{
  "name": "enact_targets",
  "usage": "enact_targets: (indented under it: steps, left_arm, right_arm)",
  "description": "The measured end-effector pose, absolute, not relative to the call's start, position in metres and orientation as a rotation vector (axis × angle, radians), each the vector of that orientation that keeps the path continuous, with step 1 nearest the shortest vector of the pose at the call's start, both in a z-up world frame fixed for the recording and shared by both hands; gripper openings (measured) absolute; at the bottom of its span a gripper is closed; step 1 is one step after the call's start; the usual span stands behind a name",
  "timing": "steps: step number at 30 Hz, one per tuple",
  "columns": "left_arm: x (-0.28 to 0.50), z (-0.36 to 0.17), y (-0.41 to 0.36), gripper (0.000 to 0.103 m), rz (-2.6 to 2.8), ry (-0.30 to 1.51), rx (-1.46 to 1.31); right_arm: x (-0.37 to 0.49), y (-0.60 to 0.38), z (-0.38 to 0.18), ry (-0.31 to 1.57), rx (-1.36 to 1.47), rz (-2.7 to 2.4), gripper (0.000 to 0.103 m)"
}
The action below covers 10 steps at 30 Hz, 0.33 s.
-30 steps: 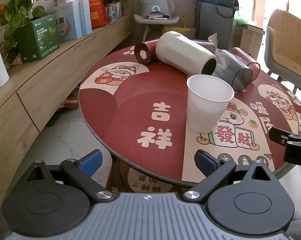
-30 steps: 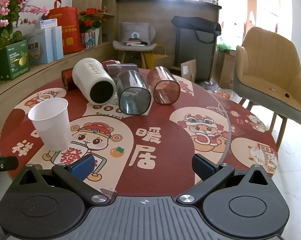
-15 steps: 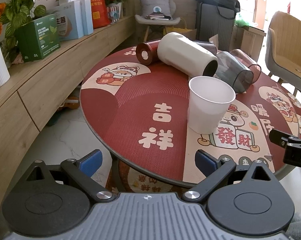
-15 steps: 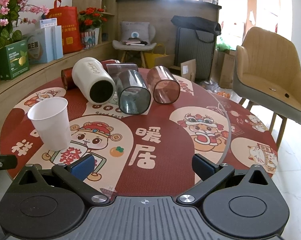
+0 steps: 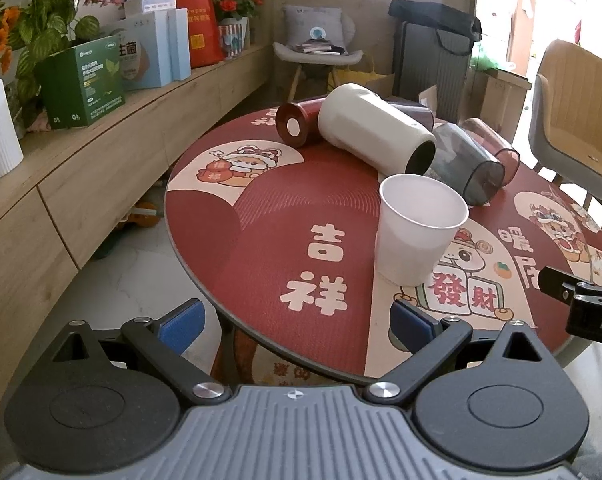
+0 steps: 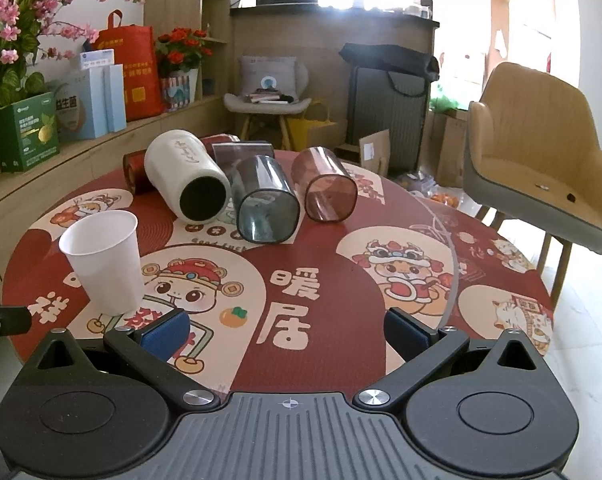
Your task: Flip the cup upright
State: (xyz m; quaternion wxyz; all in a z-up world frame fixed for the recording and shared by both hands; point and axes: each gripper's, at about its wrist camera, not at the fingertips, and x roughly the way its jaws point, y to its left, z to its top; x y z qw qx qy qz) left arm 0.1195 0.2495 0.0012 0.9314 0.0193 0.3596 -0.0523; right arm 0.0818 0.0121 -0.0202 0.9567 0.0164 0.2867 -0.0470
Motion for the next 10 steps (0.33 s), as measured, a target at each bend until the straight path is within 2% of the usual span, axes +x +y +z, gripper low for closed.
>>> enact_targets:
  steps: [10]
  left_arm:
    - [0.1180,0.0015,0.2499,0.100,-0.105,0.728,0.041]
  right_arm:
    - [0.0824,0.0121,-0.0204,0.583,0.034,-0.096,0.103]
